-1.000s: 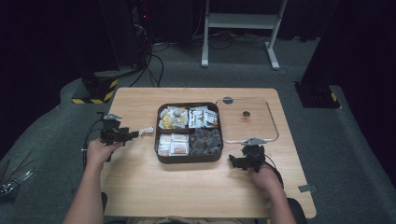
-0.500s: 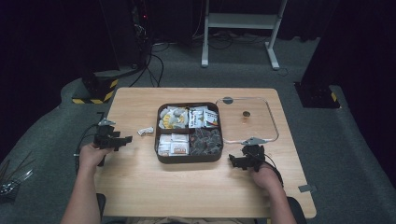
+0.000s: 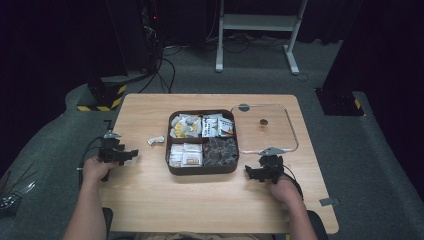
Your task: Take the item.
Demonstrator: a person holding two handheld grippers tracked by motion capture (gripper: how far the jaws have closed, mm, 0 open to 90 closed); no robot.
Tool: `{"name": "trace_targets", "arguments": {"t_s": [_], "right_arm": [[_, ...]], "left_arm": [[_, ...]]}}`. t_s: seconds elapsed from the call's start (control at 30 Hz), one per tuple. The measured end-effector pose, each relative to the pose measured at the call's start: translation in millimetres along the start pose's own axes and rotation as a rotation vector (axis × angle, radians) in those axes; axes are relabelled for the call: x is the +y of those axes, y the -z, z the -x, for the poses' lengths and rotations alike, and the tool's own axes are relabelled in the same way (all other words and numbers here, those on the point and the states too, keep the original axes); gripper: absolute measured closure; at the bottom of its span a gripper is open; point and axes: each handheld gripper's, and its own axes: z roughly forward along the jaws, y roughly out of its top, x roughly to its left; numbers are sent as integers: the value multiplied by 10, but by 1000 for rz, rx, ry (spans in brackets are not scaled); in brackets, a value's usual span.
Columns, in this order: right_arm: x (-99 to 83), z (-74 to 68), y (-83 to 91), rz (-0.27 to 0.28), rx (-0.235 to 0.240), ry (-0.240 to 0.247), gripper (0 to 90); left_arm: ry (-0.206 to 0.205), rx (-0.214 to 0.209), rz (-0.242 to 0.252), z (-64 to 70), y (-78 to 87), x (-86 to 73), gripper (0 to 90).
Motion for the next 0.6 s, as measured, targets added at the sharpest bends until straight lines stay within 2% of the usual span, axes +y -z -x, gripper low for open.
{"name": "trace_targets", "arguments": {"t_s": [0.13, 0.23, 0.37, 0.6], "right_arm": [[0, 0, 0, 0, 1, 0, 76], [0, 0, 0, 0, 1, 1, 77], [0, 0, 0, 0, 1, 1, 77], [0, 0, -1, 0, 0, 1, 76]], "left_arm": [[-19, -5, 35, -9, -16, -43, 217], [-65, 23, 60, 13, -46, -81, 196], [-62, 31, 86, 17, -62, -108, 170], [-60, 42, 84, 24, -69, -104, 163]]}}
